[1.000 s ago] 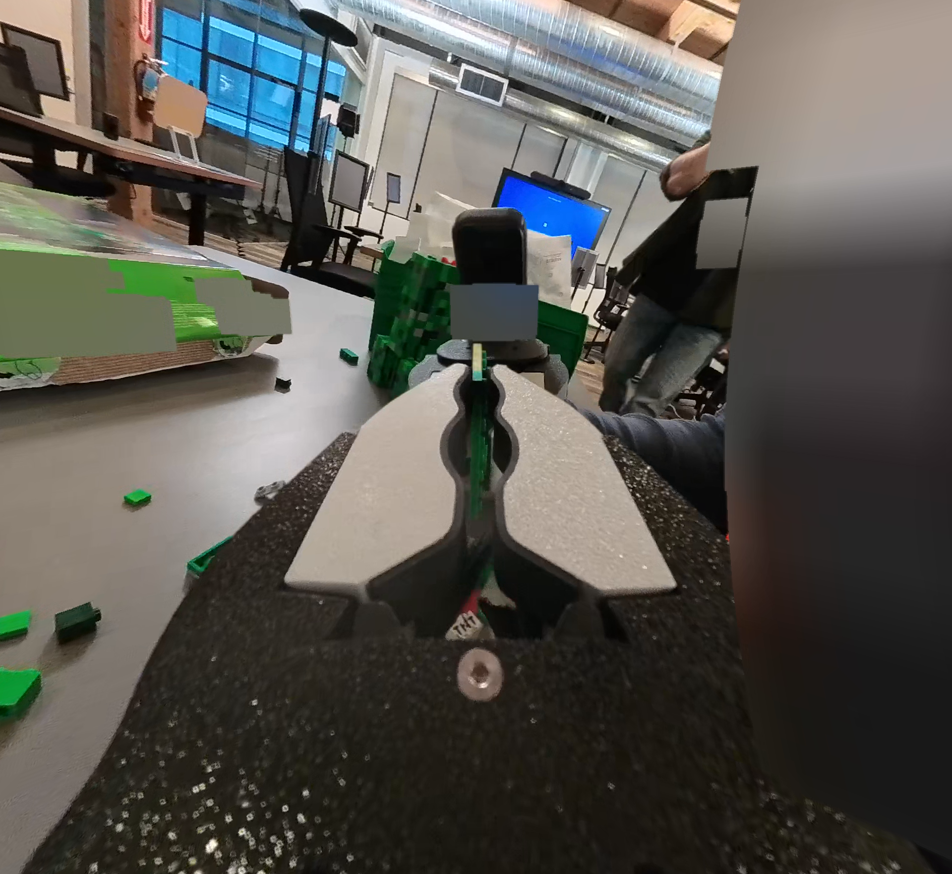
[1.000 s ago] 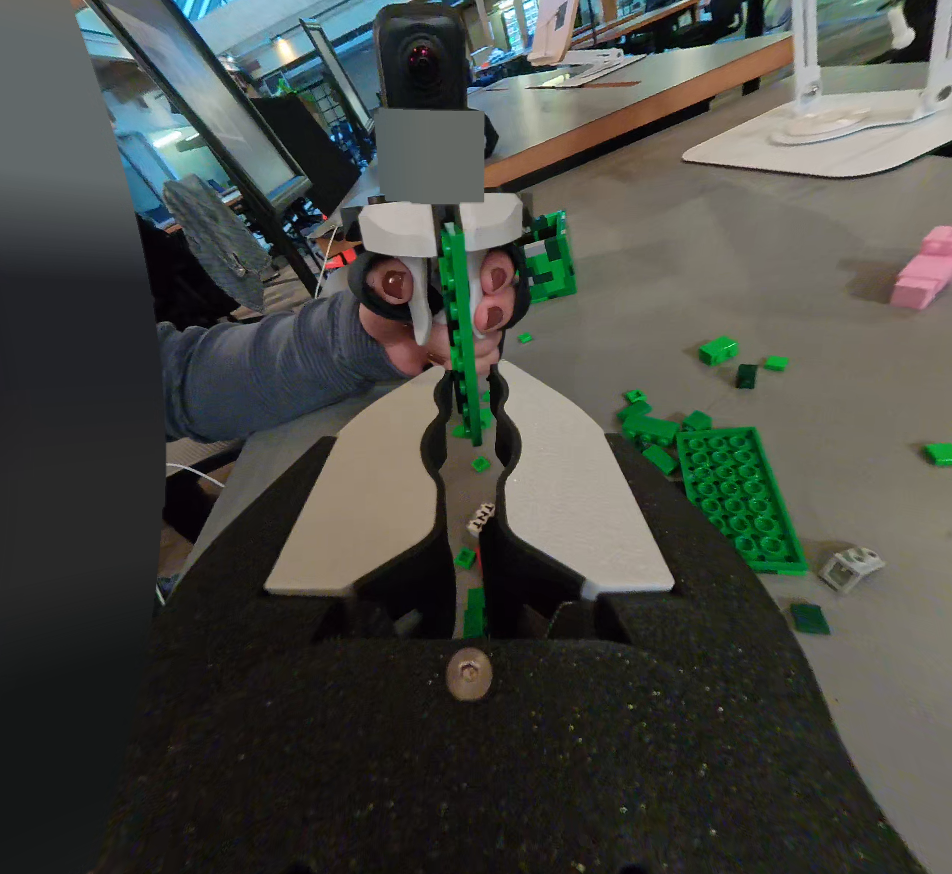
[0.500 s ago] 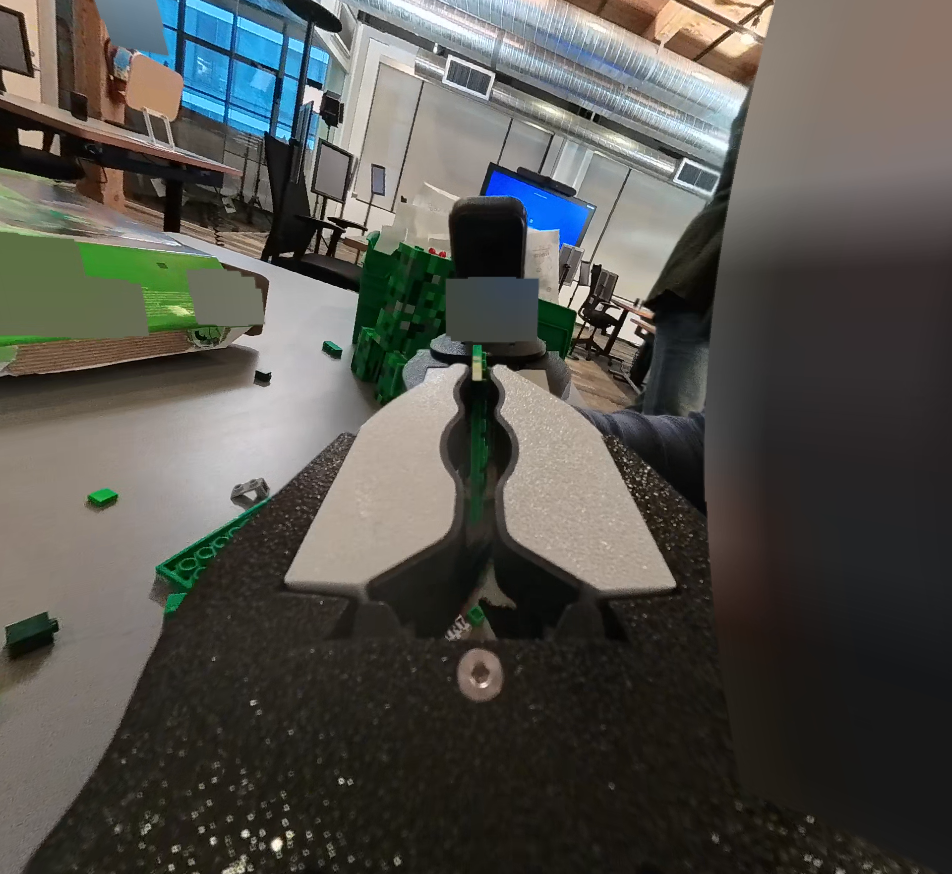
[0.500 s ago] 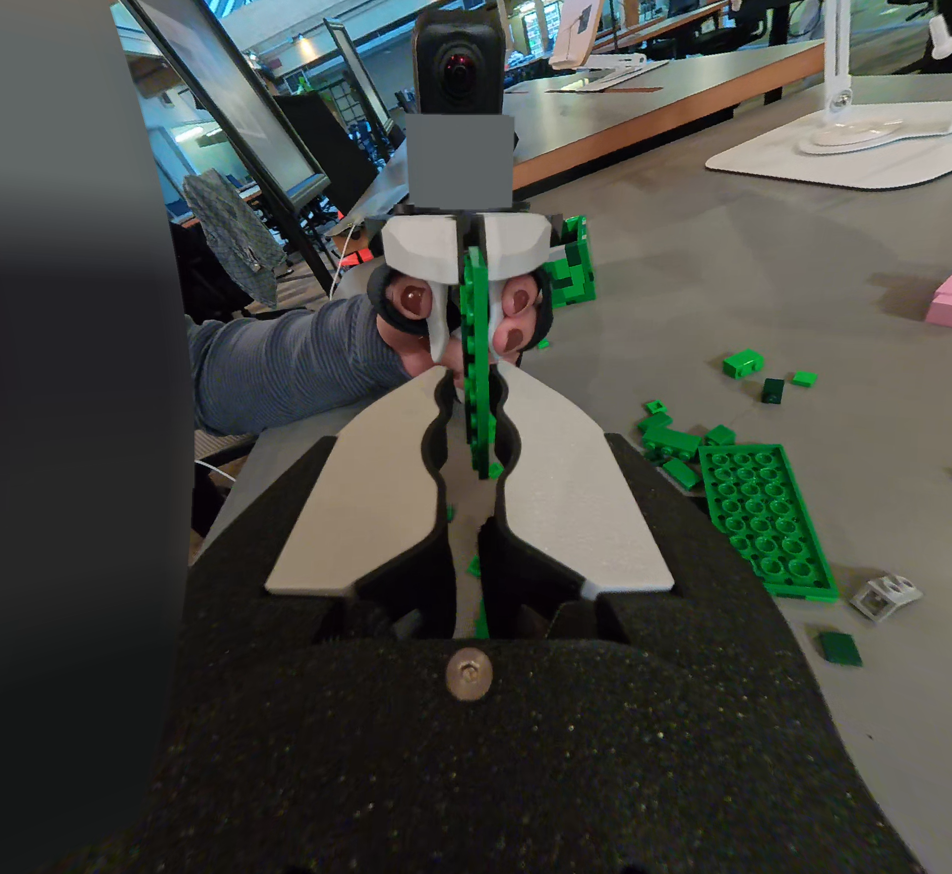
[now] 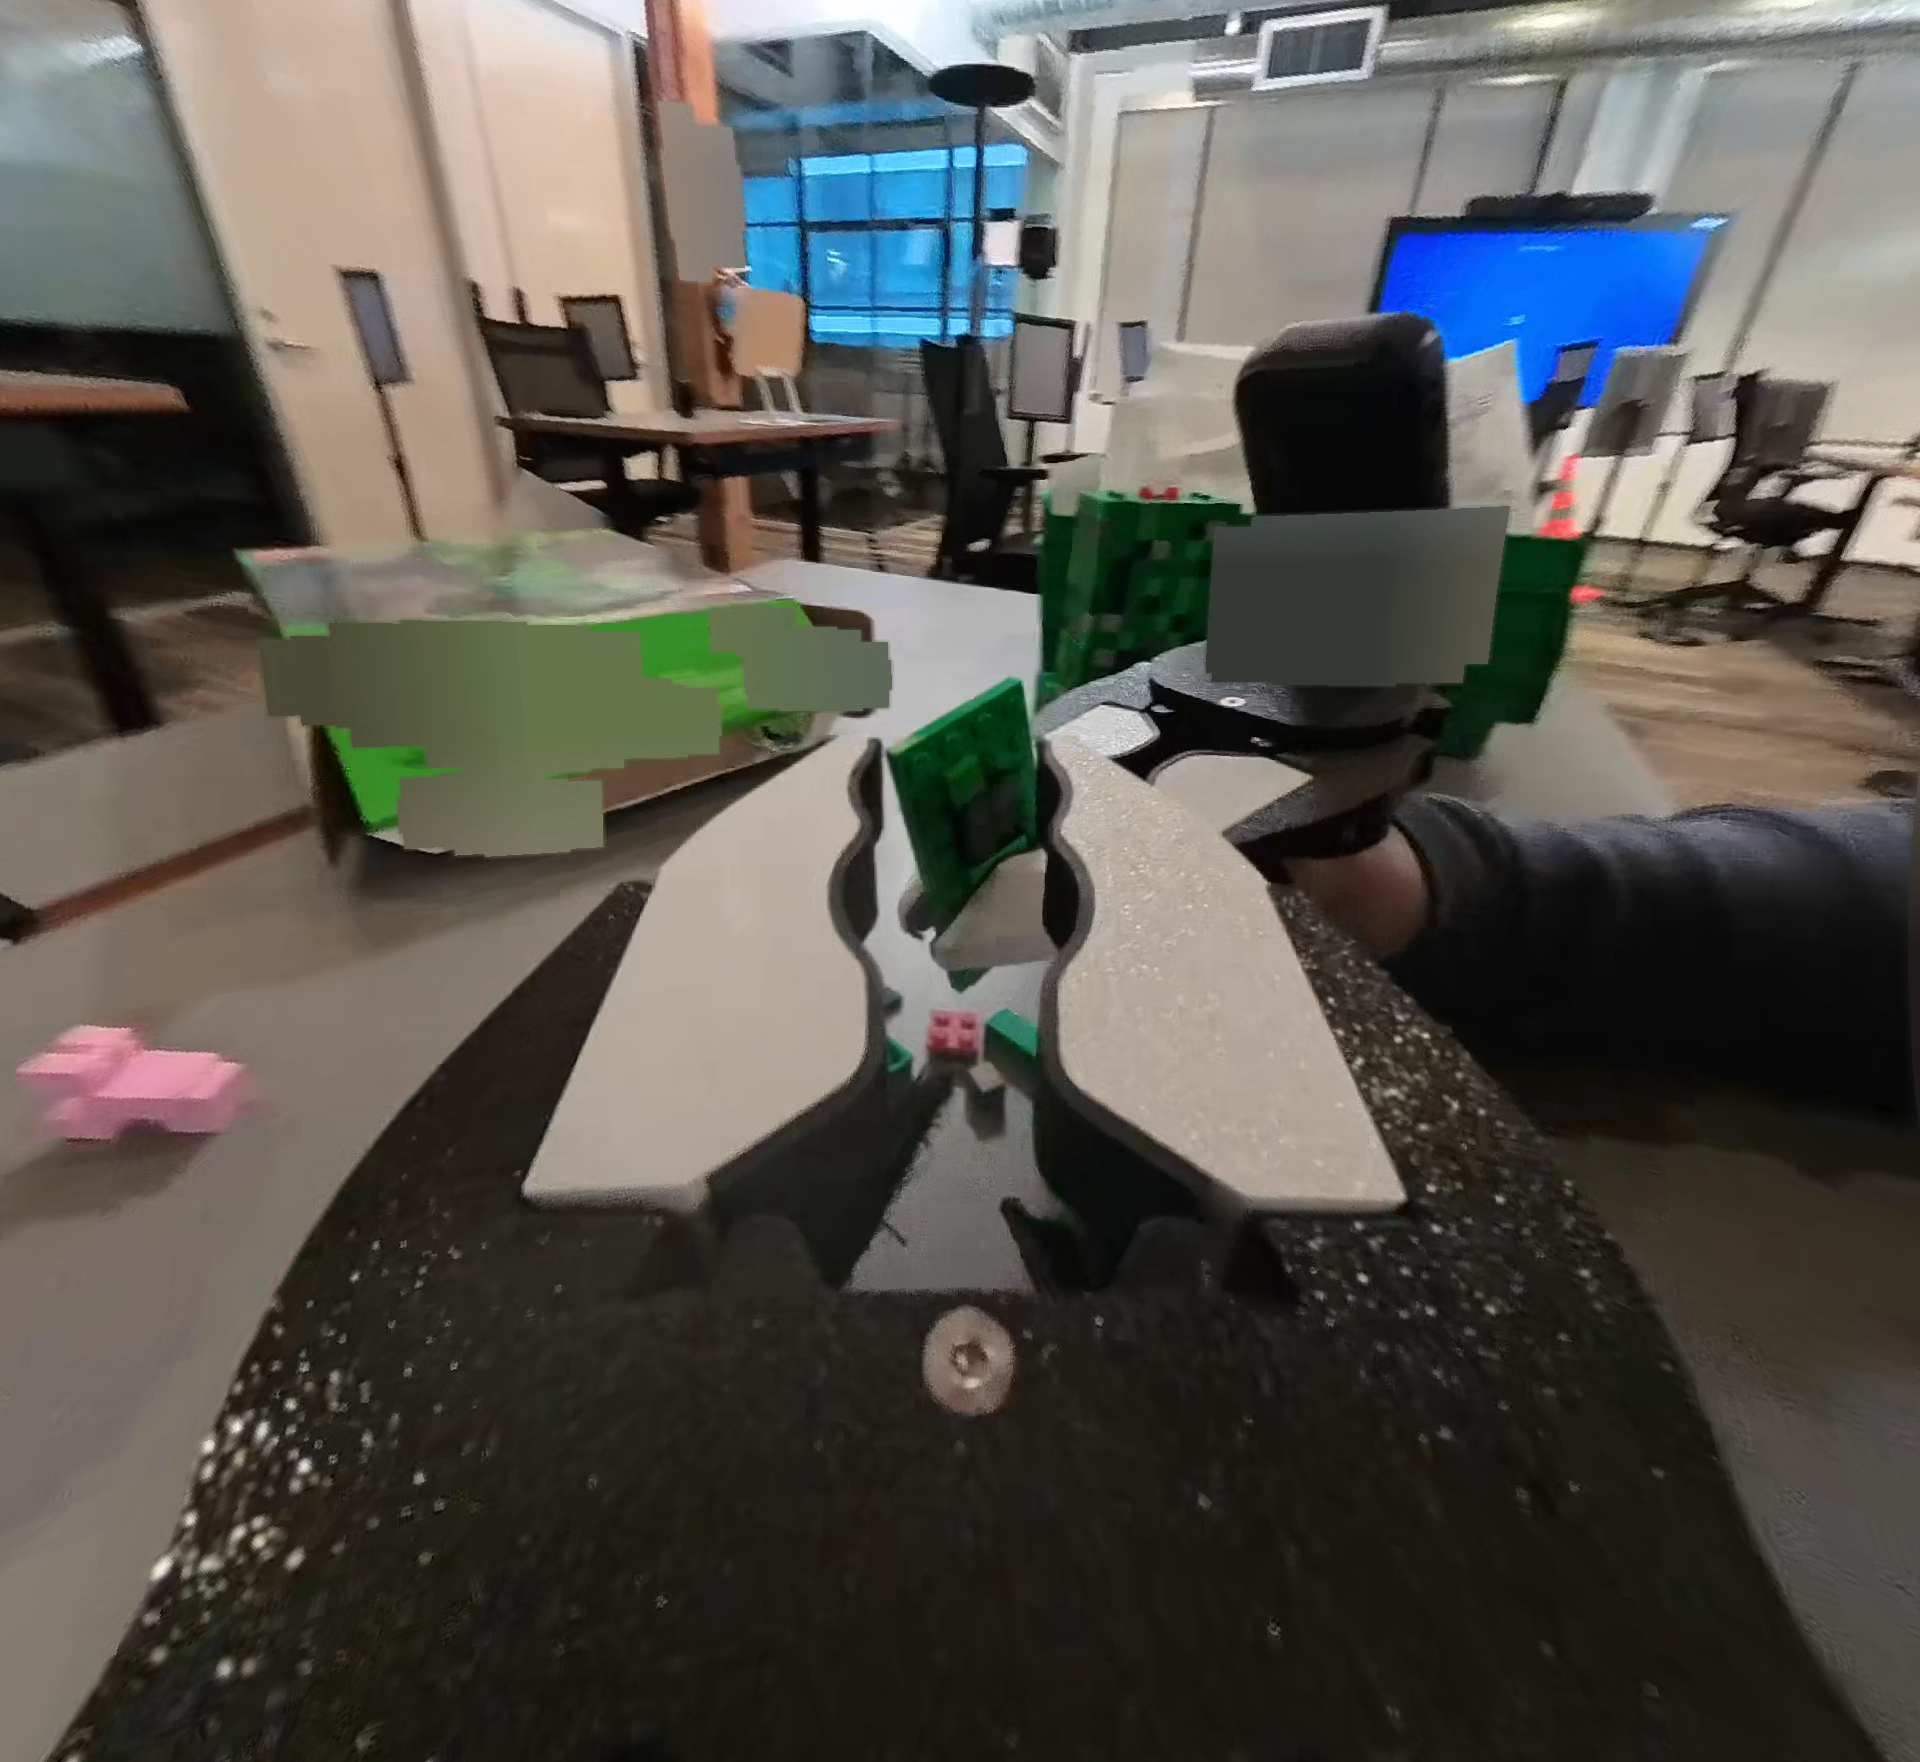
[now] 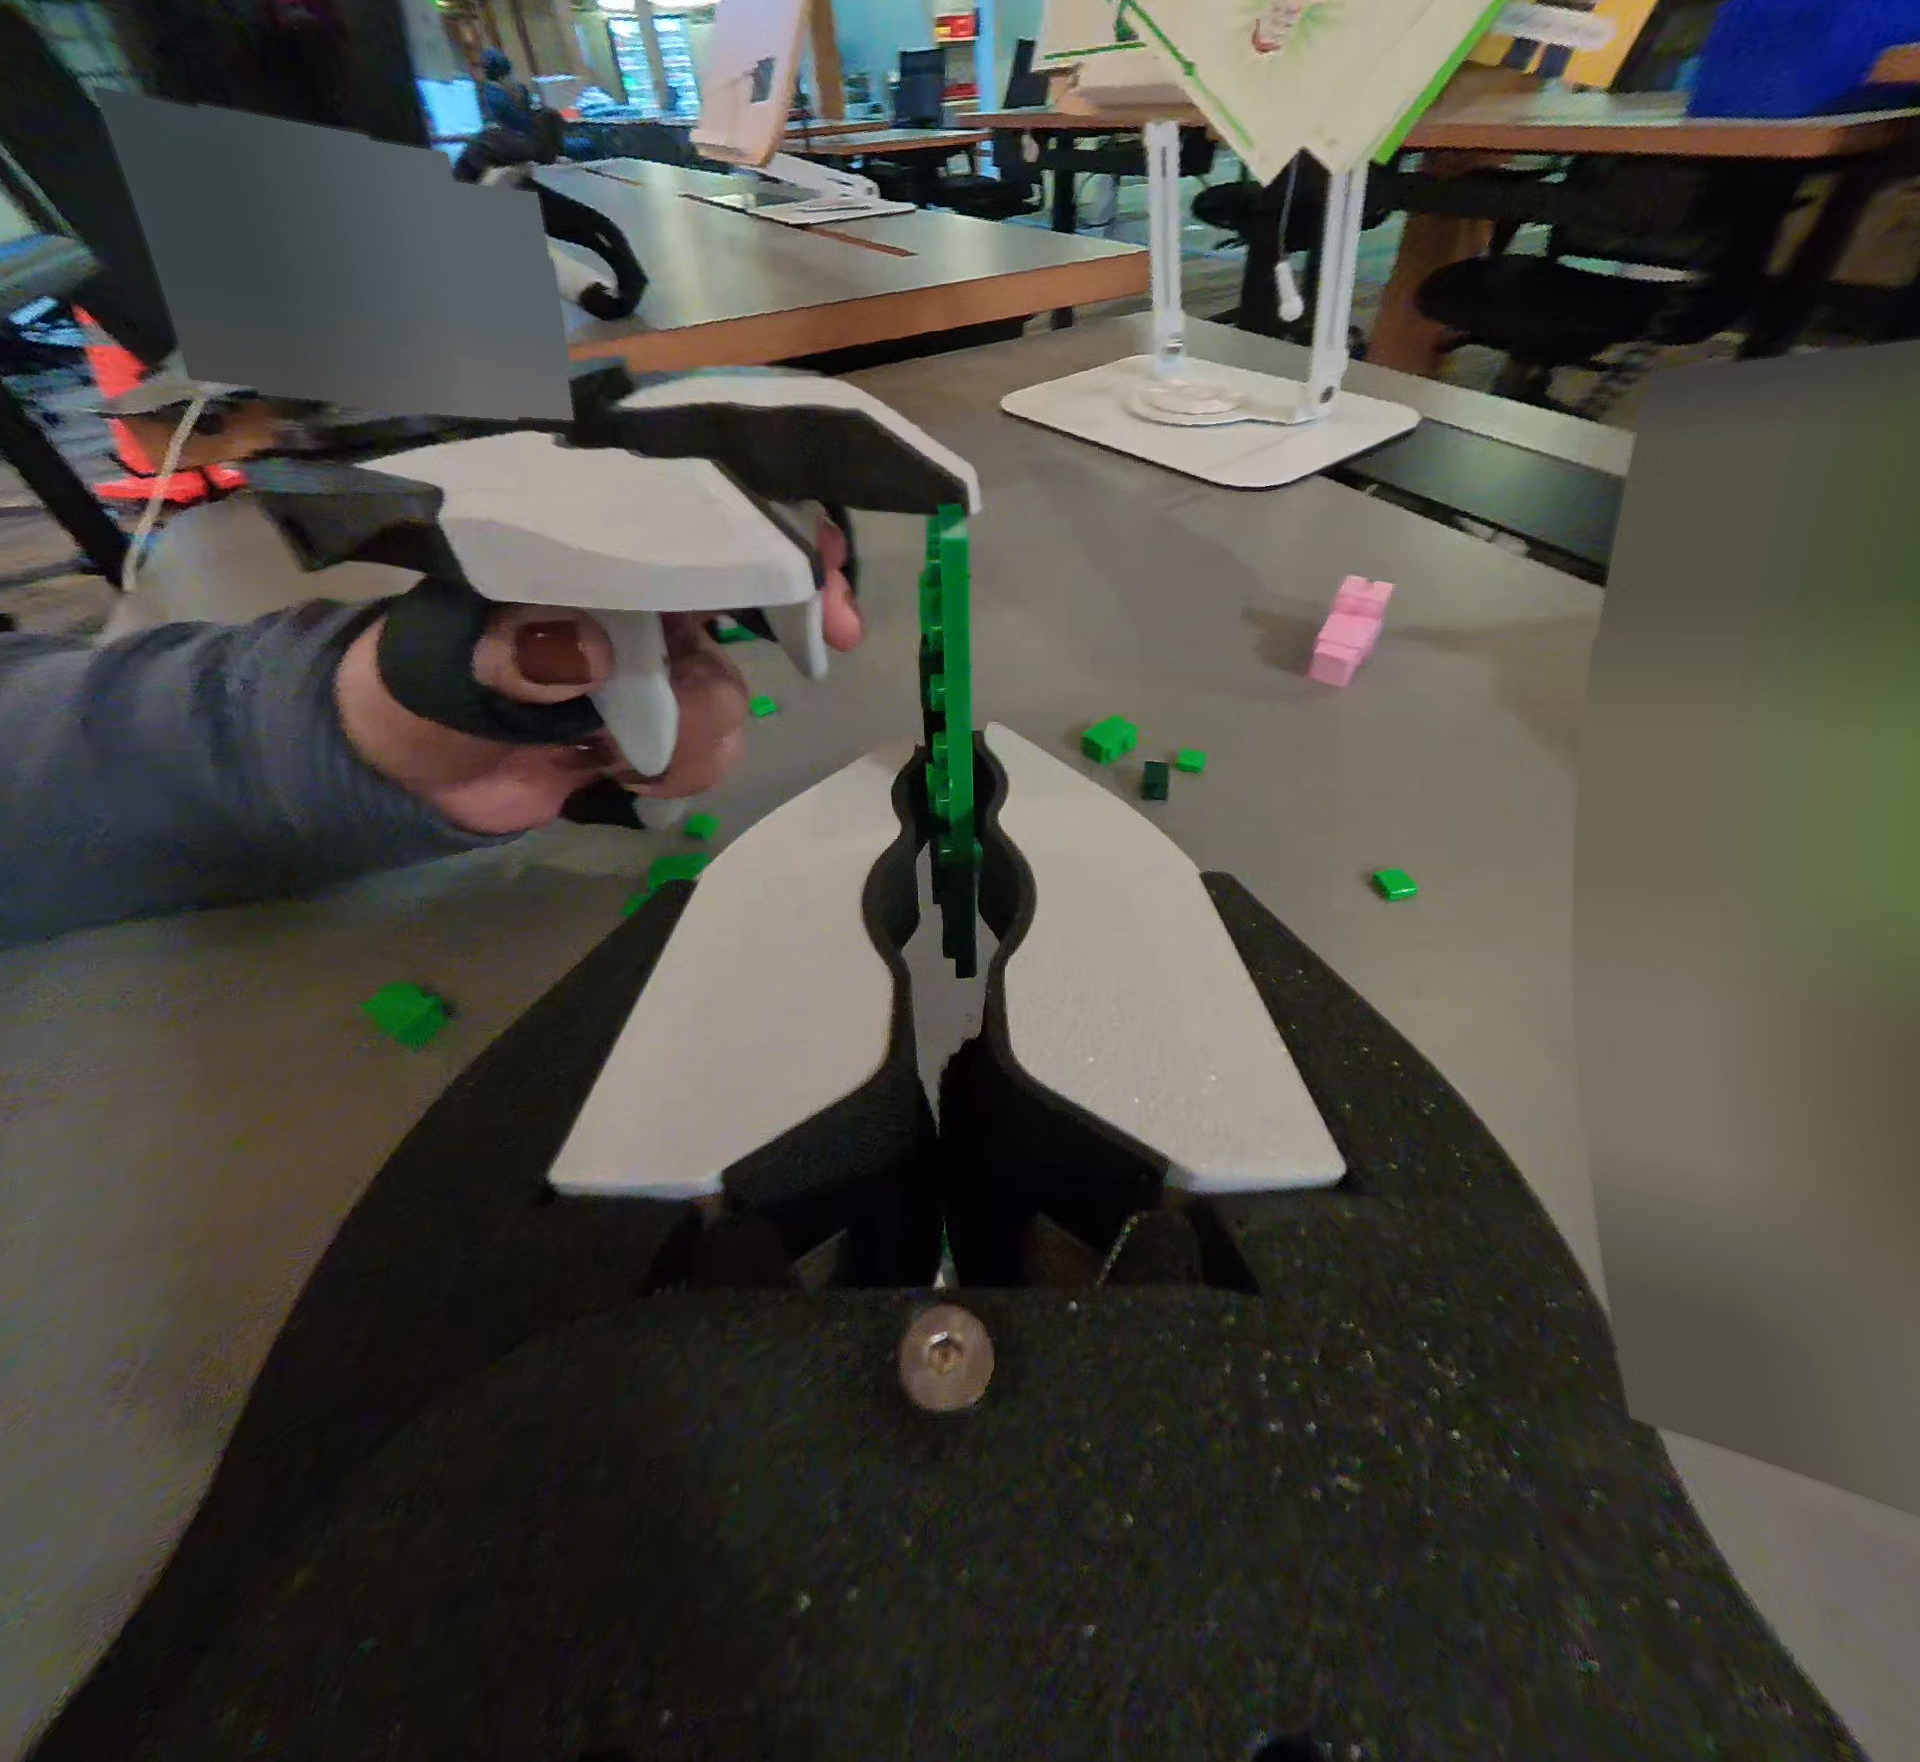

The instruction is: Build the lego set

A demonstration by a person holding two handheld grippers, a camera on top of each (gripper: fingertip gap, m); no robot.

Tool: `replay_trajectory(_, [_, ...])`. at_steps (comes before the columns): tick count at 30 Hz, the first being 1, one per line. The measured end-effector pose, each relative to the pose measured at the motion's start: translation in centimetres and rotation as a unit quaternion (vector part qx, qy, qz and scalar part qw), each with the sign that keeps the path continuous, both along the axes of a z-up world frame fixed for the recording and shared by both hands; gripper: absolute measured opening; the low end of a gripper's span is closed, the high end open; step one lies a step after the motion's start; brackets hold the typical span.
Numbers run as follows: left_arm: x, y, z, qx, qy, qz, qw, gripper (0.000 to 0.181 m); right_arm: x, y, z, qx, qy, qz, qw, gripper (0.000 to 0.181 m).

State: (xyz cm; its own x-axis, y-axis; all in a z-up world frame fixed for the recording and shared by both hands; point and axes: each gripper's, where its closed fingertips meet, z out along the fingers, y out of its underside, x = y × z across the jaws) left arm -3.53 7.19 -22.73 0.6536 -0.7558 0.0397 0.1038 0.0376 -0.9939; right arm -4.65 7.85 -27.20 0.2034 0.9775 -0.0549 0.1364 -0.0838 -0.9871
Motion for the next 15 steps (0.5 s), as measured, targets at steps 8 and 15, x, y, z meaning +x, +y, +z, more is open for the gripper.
replay_trajectory(8, [-0.6,0.8,-0.5,0.004,0.039,0.089,0.995,0.014,0.0,0.9,0.0,0.086,-0.031,-0.078,0.993,0.006])
replay_trajectory(15, [-0.1,1.0,-1.2,-0.019,0.042,0.084,0.995,0.021,0.2,1.1,0.5,0.109,-0.026,-0.096,0.989,0.006])
